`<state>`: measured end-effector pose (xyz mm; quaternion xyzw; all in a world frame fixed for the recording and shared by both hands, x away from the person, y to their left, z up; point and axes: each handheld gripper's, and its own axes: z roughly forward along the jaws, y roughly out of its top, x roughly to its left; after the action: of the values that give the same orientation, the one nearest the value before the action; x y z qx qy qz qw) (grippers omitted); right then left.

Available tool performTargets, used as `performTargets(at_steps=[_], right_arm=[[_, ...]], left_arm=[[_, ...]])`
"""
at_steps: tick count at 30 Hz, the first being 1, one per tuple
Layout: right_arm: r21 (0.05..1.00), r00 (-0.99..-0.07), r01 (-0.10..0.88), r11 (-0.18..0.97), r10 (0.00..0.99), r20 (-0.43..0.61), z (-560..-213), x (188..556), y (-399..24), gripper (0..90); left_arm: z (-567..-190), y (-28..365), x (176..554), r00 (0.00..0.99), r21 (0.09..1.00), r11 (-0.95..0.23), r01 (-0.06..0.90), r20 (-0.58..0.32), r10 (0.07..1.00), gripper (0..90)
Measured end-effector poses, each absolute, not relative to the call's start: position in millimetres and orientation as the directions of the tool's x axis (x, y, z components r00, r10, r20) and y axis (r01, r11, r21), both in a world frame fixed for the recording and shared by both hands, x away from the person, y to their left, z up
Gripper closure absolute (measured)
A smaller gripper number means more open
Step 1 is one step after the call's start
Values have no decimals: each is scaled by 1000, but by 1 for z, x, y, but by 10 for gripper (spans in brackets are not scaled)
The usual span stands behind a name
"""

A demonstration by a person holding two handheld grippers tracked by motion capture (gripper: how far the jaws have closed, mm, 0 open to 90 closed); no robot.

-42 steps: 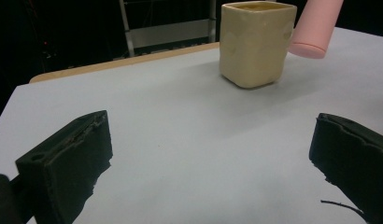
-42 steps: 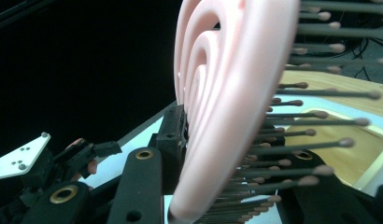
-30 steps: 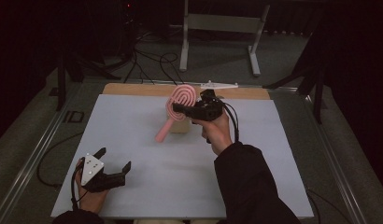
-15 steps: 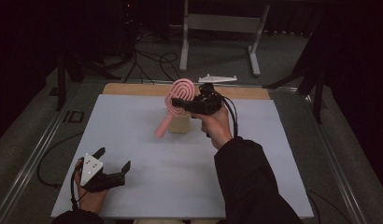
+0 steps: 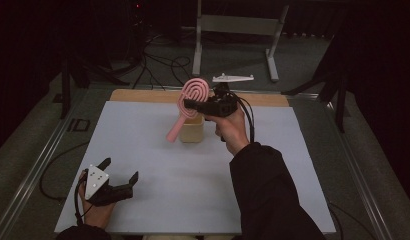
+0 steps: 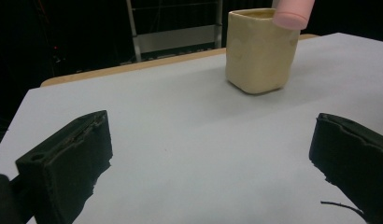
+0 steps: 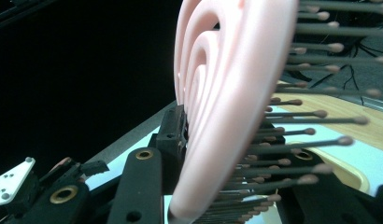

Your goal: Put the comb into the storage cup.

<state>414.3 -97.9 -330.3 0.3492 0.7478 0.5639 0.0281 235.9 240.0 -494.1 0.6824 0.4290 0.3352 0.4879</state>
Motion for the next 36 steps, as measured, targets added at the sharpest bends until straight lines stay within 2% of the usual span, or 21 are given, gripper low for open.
performTargets(at_steps=[36], right_arm=[[874,-720,479,87,609,334,-311,436,-108,637]], left_arm=[[-495,239,237,409,952,-162,260,43,911,1]])
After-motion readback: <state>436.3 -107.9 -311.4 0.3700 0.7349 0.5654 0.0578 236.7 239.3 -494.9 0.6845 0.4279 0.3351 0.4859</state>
